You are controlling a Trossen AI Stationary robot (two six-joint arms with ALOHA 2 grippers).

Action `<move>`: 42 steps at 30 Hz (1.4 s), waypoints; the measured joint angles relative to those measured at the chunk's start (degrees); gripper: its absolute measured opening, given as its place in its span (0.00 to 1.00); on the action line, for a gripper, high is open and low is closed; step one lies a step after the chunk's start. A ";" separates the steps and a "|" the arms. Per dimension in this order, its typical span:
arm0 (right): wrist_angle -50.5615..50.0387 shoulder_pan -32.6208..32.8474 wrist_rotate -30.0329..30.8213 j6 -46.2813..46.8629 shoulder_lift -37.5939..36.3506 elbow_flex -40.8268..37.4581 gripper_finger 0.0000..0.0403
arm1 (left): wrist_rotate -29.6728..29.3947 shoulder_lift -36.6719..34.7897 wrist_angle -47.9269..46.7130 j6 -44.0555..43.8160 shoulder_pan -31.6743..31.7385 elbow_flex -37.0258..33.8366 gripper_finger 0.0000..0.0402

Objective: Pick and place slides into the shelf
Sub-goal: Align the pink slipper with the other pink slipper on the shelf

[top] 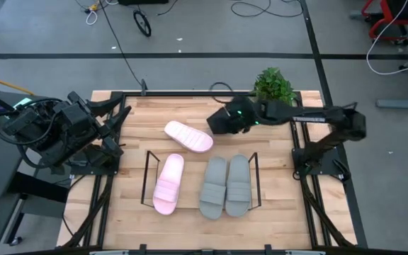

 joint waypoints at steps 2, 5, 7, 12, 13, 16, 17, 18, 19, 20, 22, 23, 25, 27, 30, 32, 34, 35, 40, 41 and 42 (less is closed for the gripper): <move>6.63 0.07 -1.86 4.29 -2.32 -5.91 0.52 | 0.00 0.00 0.00 -0.30 0.00 0.00 0.40; 9.92 -0.44 -3.82 7.58 -3.85 -11.95 0.52 | 0.00 0.00 0.00 -1.06 0.00 0.00 0.40; 10.18 -1.14 -4.38 8.06 -4.06 -13.97 0.53 | 0.00 0.00 0.00 -1.29 0.00 0.00 0.40; 10.74 -3.33 -7.19 4.86 -2.95 -14.57 0.58 | 0.00 0.00 0.00 -1.54 -0.01 0.00 0.40; 10.78 -3.75 -7.72 3.84 -2.40 -14.29 0.59 | 0.00 0.00 0.00 -1.57 -0.02 0.00 0.40; 11.03 -4.46 -8.97 1.77 -1.21 -13.78 0.63 | 0.00 0.00 0.00 -1.60 0.00 0.00 0.40; 11.01 -4.48 -8.96 1.72 -0.73 -13.76 0.64 | 0.00 0.00 0.01 -1.60 0.00 0.00 0.40; 10.96 -4.48 -8.96 1.64 -0.19 -13.76 0.66 | 0.00 0.00 0.00 -1.60 0.00 0.00 0.40; 10.98 -4.45 -8.97 1.45 0.46 -13.76 0.67 | 0.01 0.00 0.00 -1.60 0.00 0.00 0.40; 11.00 -4.38 -8.97 1.26 1.11 -13.76 0.68 | 0.00 0.00 0.02 -1.60 -0.01 0.00 0.40; 11.85 -4.28 -8.96 0.98 2.29 -13.78 0.70 | 0.00 0.00 0.02 -1.60 0.00 0.00 0.40; 12.77 -4.28 -8.94 0.70 2.81 -13.78 0.71 | 0.00 0.00 0.00 -1.60 -0.01 0.00 0.40; 14.30 -4.28 -8.74 0.37 3.97 -13.78 0.72 | 0.00 0.00 0.02 -1.60 -0.02 0.00 0.40; 15.77 -4.31 -8.65 -0.19 5.09 -13.78 0.73 | 0.00 0.00 0.00 -1.60 -0.01 0.00 0.40; 17.07 -4.31 -8.66 -1.37 6.72 -13.78 0.73 | 0.00 0.00 0.01 -1.60 0.00 0.00 0.40; 17.74 -4.31 -8.51 -2.59 7.75 -13.78 0.73 | 0.00 0.00 0.00 -1.60 0.00 0.00 0.40; 18.98 -4.29 -8.25 -3.38 8.20 -13.78 0.73 | 0.00 0.00 0.00 -1.60 -0.02 0.00 0.40; 19.66 -4.28 -8.01 -3.66 8.40 -13.78 0.73 | 0.00 0.00 0.02 -1.60 0.00 0.00 0.40; 20.49 -4.51 -7.32 -5.13 9.95 -13.76 0.73 | 0.01 0.00 0.01 -1.57 -0.02 0.00 0.40; 20.95 -4.64 -7.71 -5.27 10.43 -13.76 0.73 | 0.00 0.00 0.00 -1.59 -0.01 0.00 0.40; 21.53 -4.70 -8.13 -5.25 10.87 -13.76 0.73 | 0.00 0.00 0.01 -1.59 -0.01 0.00 0.40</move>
